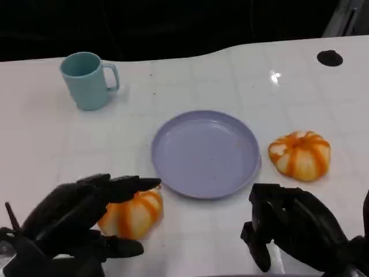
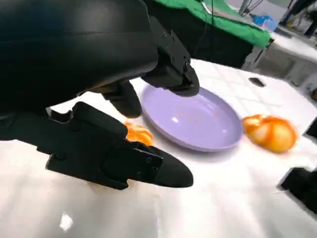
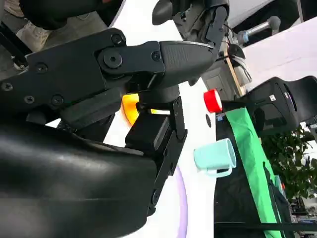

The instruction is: Grasp the bread from the table and place it into the plate.

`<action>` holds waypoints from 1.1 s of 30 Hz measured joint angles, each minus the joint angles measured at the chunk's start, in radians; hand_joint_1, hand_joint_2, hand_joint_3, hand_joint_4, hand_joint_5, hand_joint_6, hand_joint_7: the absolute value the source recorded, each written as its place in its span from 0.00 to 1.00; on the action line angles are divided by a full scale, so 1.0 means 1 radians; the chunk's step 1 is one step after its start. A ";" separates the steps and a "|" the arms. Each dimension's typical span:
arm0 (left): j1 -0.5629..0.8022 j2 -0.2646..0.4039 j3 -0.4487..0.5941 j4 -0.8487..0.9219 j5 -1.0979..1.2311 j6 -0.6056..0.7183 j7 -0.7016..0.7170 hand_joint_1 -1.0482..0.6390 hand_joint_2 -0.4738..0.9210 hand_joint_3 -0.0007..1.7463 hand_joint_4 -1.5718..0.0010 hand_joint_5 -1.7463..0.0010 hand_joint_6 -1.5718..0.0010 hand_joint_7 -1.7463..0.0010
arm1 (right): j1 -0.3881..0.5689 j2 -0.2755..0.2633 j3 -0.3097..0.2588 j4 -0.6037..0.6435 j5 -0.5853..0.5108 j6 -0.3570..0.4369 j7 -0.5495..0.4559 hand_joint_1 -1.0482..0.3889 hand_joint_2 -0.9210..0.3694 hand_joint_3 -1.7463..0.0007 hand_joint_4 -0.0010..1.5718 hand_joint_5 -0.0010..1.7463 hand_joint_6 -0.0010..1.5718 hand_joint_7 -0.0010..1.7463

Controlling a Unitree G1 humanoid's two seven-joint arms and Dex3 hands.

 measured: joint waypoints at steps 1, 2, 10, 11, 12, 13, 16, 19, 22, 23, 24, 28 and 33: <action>-0.002 0.009 -0.004 -0.015 0.043 0.006 0.012 0.17 1.00 0.10 0.82 0.69 0.80 1.00 | 0.000 0.000 0.000 0.001 0.000 0.000 0.000 0.08 0.00 0.80 0.82 0.92 0.71 0.87; -0.003 0.016 -0.009 -0.029 0.080 0.014 0.021 0.17 1.00 0.09 0.81 0.71 0.80 1.00 | 0.000 0.000 0.000 0.002 0.000 0.000 0.000 0.08 0.00 0.80 0.82 0.92 0.71 0.86; -0.066 0.035 -0.076 -0.076 0.369 0.134 0.047 0.16 1.00 0.06 0.80 0.76 0.79 1.00 | -0.006 -0.001 -0.001 0.004 -0.001 -0.001 0.004 0.08 0.00 0.80 0.81 0.93 0.71 0.87; -0.081 0.035 -0.090 -0.066 0.391 0.148 0.047 0.16 1.00 0.06 0.81 0.76 0.80 1.00 | -0.006 -0.001 -0.001 0.005 -0.001 -0.001 0.004 0.08 0.00 0.80 0.81 0.93 0.71 0.87; -0.101 0.035 -0.108 -0.048 0.411 0.162 0.047 0.16 1.00 0.06 0.81 0.76 0.80 1.00 | -0.007 -0.001 -0.001 0.005 -0.001 -0.002 0.005 0.08 0.00 0.80 0.81 0.93 0.70 0.87; -0.121 0.035 -0.124 -0.026 0.424 0.174 0.046 0.16 1.00 0.06 0.82 0.77 0.81 1.00 | -0.008 -0.001 0.000 0.005 -0.001 -0.002 0.006 0.08 0.00 0.80 0.81 0.93 0.70 0.87; -0.172 0.035 -0.166 0.053 0.445 0.203 0.047 0.16 1.00 0.05 0.80 0.77 0.81 1.00 | -0.008 -0.001 -0.001 0.004 -0.001 -0.002 0.006 0.09 0.00 0.80 0.81 0.93 0.71 0.87; -0.225 0.030 -0.213 0.160 0.454 0.217 0.048 0.15 1.00 0.05 0.81 0.78 0.81 1.00 | -0.007 -0.001 -0.001 0.004 -0.001 -0.003 0.006 0.09 0.00 0.80 0.81 0.93 0.71 0.88; -0.266 0.025 -0.261 0.248 0.464 0.243 0.046 0.15 1.00 0.05 0.81 0.79 0.82 1.00 | -0.005 -0.001 -0.001 0.002 0.000 -0.002 0.006 0.08 0.00 0.80 0.81 0.93 0.70 0.88; -0.277 0.022 -0.277 0.271 0.467 0.252 0.045 0.16 1.00 0.05 0.81 0.79 0.82 1.00 | -0.005 -0.001 -0.001 0.001 0.000 -0.002 0.005 0.08 0.00 0.80 0.81 0.93 0.70 0.88; -0.284 0.019 -0.289 0.286 0.470 0.260 0.045 0.16 1.00 0.05 0.81 0.79 0.83 1.00 | -0.004 -0.001 -0.001 0.000 0.000 -0.002 0.005 0.08 0.00 0.80 0.81 0.93 0.70 0.88; -0.310 0.014 -0.328 0.338 0.473 0.283 0.039 0.16 1.00 0.05 0.81 0.80 0.83 1.00 | -0.002 -0.002 -0.001 -0.003 0.000 -0.002 0.005 0.08 0.00 0.80 0.80 0.93 0.70 0.87; -0.339 0.010 -0.357 0.401 0.458 0.289 0.055 0.18 1.00 0.04 0.80 0.80 0.82 0.99 | -0.001 -0.002 -0.001 -0.005 0.001 0.001 0.006 0.08 0.00 0.80 0.81 0.93 0.70 0.87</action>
